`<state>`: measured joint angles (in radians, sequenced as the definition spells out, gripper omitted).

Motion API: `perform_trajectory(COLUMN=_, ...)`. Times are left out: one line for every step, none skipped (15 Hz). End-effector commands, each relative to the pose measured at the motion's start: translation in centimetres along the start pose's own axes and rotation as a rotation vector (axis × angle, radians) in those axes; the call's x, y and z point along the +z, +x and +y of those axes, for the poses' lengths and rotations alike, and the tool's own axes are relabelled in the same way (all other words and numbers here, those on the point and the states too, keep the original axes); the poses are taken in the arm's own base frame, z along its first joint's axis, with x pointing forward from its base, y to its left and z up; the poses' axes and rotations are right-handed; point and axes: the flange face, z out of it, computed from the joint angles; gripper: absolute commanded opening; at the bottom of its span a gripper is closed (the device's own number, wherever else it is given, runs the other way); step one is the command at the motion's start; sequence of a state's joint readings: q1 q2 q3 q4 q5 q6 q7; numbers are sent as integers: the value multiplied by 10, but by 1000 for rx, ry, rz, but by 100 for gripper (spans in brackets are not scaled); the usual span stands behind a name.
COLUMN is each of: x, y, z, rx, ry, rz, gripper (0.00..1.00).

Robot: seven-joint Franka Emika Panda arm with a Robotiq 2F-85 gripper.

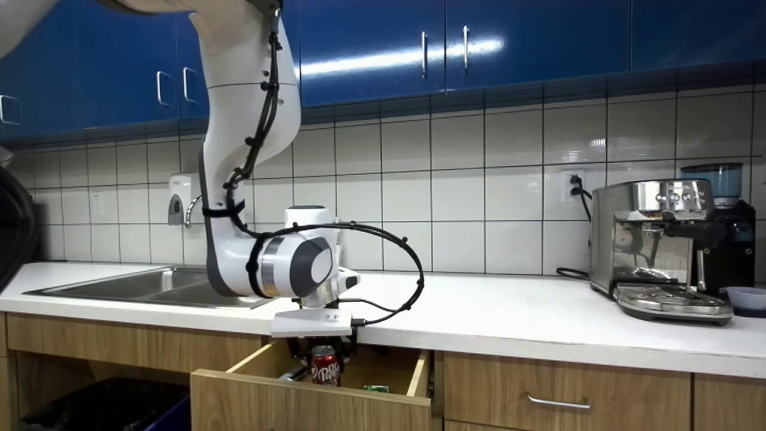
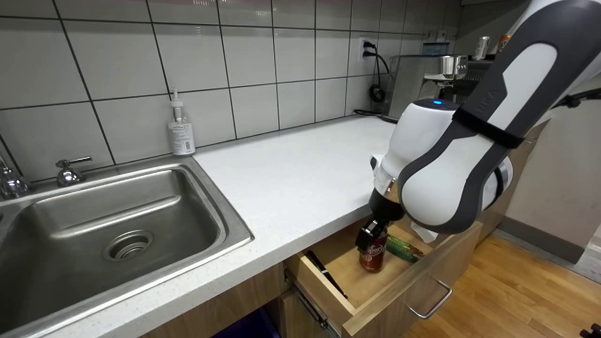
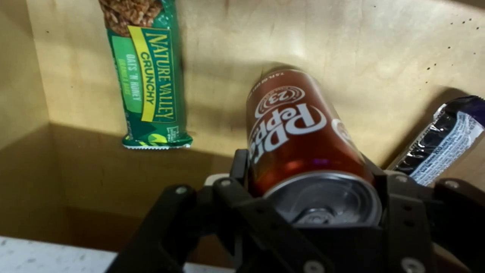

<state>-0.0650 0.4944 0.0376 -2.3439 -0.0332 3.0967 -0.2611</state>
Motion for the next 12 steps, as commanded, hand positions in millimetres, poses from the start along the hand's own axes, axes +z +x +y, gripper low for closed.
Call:
perform_trajectory(x=-3, y=9, z=-1, rx=-7, ry=6, rz=31, gripper=39)
perform_trajectory(x=-2, y=9, z=-2, rx=-7, ry=8, rz=28, gripper=39)
perform_trajectory(x=0, y=9, z=-2, rx=-7, ry=12, rz=26, gripper=39)
perform_trajectory(x=0, y=9, z=-3, rx=-7, ry=13, rz=25, gripper=39)
perform_trajectory(x=1, y=9, z=-3, rx=-8, ry=14, rz=25, gripper=39)
perform_trajectory(x=2, y=9, z=-3, rx=-7, ry=15, rz=23, gripper=39)
perform_trajectory(x=4, y=9, z=-3, rx=-7, ry=16, rz=21, gripper=39)
perform_trajectory(x=5, y=8, z=-3, rx=-7, ry=17, rz=20, gripper=39)
perform_trajectory(x=6, y=8, z=-3, rx=-8, ry=18, rz=19, gripper=39)
perform_trajectory(x=7, y=7, z=-3, rx=-8, ry=19, rz=18, gripper=39)
perform_trajectory(x=7, y=7, z=-3, rx=-9, ry=20, rz=16, gripper=39)
perform_trajectory(x=8, y=7, z=-3, rx=-10, ry=22, rz=15, gripper=39)
